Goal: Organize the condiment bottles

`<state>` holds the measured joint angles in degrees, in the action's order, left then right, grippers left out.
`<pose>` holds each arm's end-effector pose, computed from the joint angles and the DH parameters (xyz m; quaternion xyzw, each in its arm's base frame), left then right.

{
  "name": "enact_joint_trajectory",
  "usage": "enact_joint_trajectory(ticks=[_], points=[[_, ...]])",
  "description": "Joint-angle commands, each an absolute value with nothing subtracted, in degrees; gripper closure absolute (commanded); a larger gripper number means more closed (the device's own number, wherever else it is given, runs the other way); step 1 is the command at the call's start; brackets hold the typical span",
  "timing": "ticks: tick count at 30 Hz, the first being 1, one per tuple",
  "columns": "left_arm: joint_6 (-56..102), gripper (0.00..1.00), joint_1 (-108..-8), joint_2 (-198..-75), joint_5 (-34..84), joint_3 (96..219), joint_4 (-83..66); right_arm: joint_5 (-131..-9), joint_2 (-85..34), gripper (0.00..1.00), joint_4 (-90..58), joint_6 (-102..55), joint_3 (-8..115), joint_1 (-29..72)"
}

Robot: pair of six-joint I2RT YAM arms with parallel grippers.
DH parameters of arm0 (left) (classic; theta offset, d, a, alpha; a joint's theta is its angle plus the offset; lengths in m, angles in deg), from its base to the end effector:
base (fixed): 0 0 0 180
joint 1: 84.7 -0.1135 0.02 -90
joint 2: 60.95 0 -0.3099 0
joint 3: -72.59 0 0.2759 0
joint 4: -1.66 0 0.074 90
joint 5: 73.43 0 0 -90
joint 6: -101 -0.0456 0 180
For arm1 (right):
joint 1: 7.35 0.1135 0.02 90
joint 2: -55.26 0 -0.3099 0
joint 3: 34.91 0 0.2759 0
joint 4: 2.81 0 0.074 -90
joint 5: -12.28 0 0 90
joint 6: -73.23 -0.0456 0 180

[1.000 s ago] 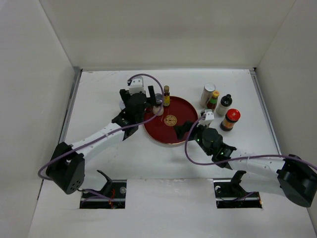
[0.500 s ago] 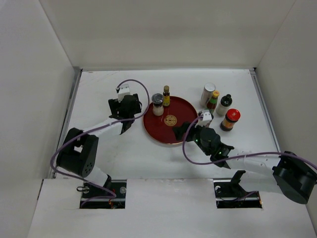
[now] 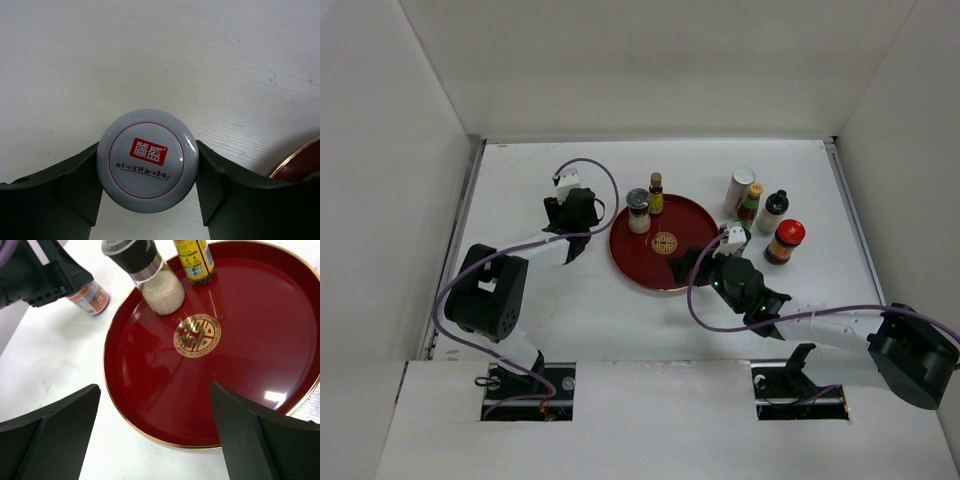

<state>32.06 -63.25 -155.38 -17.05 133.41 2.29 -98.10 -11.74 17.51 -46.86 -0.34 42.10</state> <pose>0.3514 -0.1109 0.2088 -0.1352 0.8416 0.0712 0.5180 0.1719 0.1765 0.2263 -0.0191 0.7733 0.2900 0.5635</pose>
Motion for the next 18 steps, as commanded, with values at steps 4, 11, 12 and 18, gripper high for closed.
enact_joint_trajectory(ticks=[4, 11, 12, 18], points=[[31.83, 0.66, -59.62, -141.21, -18.58, 131.83, 4.75, -96.79, -12.32, 0.03, 21.19, -47.62, 0.69, 41.65], [33.23, 0.67, -49.61, -135.22, -17.88, 131.03, 2.99, -96.7, -12.67, 0.14, 21.45, -47.71, 0.68, 41.56], [33.49, 0.67, -47.94, -135.56, -17.88, 131.38, 2.9, -96.44, -12.94, 0.25, 21.36, -47.71, 0.77, 41.56], [34.2, 0.66, -42.57, -141.54, -16.91, 134.2, 4.57, -96.79, -12.24, 0.66, 21.63, -46.39, 0.77, 41.91]])
